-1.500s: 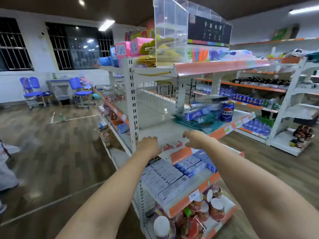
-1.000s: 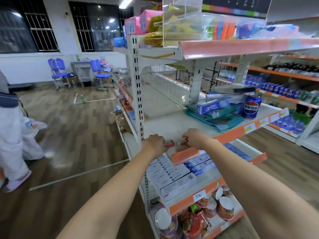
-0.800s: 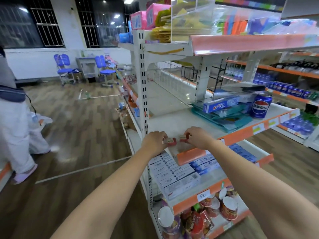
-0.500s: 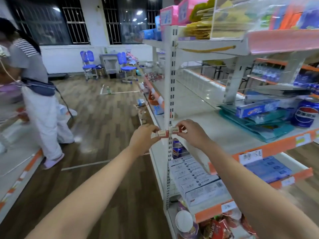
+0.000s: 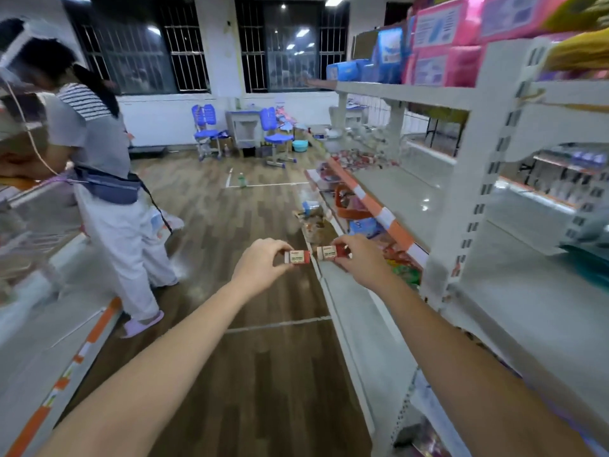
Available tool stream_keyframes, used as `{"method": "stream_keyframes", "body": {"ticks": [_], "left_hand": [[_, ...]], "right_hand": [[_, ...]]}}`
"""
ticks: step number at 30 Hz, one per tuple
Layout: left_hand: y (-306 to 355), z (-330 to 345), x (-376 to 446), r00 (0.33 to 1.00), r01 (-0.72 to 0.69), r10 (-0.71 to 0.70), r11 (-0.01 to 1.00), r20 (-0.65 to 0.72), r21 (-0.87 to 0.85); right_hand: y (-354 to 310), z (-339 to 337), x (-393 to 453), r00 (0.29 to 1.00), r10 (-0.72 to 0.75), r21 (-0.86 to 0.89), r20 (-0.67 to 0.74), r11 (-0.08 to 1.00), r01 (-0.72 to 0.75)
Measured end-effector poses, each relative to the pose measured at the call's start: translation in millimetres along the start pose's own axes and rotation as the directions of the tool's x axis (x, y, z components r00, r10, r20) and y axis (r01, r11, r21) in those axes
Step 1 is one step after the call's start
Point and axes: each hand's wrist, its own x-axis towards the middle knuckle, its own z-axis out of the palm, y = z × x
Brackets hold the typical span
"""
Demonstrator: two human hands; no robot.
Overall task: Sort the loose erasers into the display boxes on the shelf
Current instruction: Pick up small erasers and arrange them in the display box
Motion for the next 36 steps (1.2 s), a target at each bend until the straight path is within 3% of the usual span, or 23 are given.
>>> {"method": "stream_keyframes", "body": {"ticks": [10,28,36], "left_hand": [[-119,25,135,1.0,0.001,-0.001,1.0,0.005,0.0],[-315,75,502,0.999,0.038,-0.038,0.999,-0.014,-0.011],[-424,98,694,0.999,-0.05,0.049,0.999,0.013,0.001]], "right_hand": [[15,77,164,1.0,-0.007,0.041,0.01,0.999,0.007],[89,154,570,0.997,-0.037,0.082,0.073,0.996,0.031],[128,210,764,0.998,0.014,0.074,0.055,0.997,-0.018]]}}
